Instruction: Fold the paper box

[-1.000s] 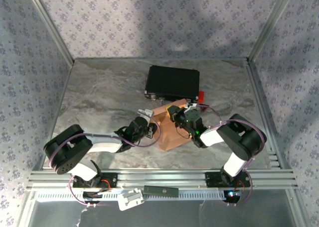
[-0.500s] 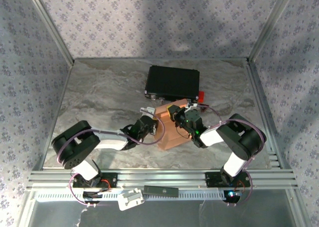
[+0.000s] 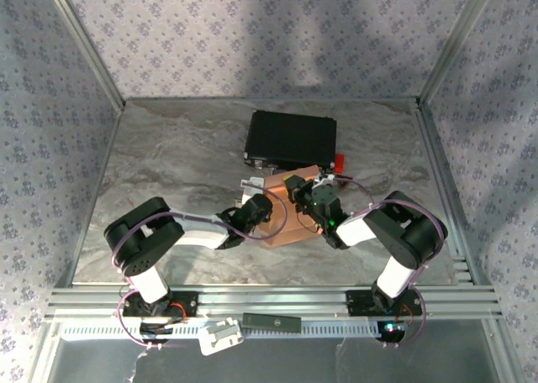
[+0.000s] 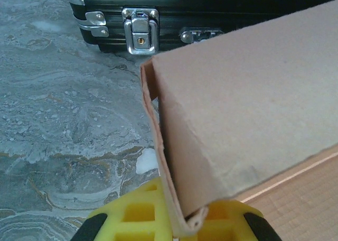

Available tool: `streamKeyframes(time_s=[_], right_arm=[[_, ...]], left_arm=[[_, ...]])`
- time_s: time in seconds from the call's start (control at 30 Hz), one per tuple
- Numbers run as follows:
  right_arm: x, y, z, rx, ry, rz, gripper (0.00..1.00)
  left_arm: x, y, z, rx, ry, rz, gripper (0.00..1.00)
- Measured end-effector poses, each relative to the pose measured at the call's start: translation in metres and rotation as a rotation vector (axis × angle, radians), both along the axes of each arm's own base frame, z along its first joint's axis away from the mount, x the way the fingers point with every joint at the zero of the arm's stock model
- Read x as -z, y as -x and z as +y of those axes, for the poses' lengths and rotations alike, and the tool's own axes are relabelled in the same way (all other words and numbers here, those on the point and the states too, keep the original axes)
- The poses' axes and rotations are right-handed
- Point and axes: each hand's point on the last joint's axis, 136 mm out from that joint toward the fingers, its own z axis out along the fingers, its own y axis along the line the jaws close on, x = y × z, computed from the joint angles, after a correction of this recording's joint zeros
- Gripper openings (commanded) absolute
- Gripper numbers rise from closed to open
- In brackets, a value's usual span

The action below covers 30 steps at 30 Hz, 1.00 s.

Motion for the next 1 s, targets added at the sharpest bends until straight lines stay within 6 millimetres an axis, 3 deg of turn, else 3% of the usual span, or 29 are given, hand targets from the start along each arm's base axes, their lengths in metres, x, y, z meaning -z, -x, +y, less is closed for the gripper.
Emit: streamKeyframes(time_s=[0.4,0.5,0.7,0.8,1.0], right_arm=[[0.001,0.0,0.0,0.012,-0.011,0.013,0.0],[0.001,0.001,-0.001,0.014,-0.009,0.018,0.0],[0.001,0.0,-0.002,0.024,-0.008,0.022,0.0],[0.0,0.0,-0.001,0.02,-0.01,0.022,0.0],[0.001,0.006,0.007,-0.025,-0.015,0.032,0.0]], left_arm=[[0.0,-0.001,0.001,-0.063,-0.015,0.0,0.0],[0.0,-0.002,0.001,-0.073,-0.02,0.005,0.08],[0.002,-0.006,-0.001,-0.087,-0.036,0.004,0.1],[0.004,-0.009,0.0,-0.089,-0.031,0.009,0.21],[0.022,-0.013,0.007,-0.089,-0.064,0.054,0.22]])
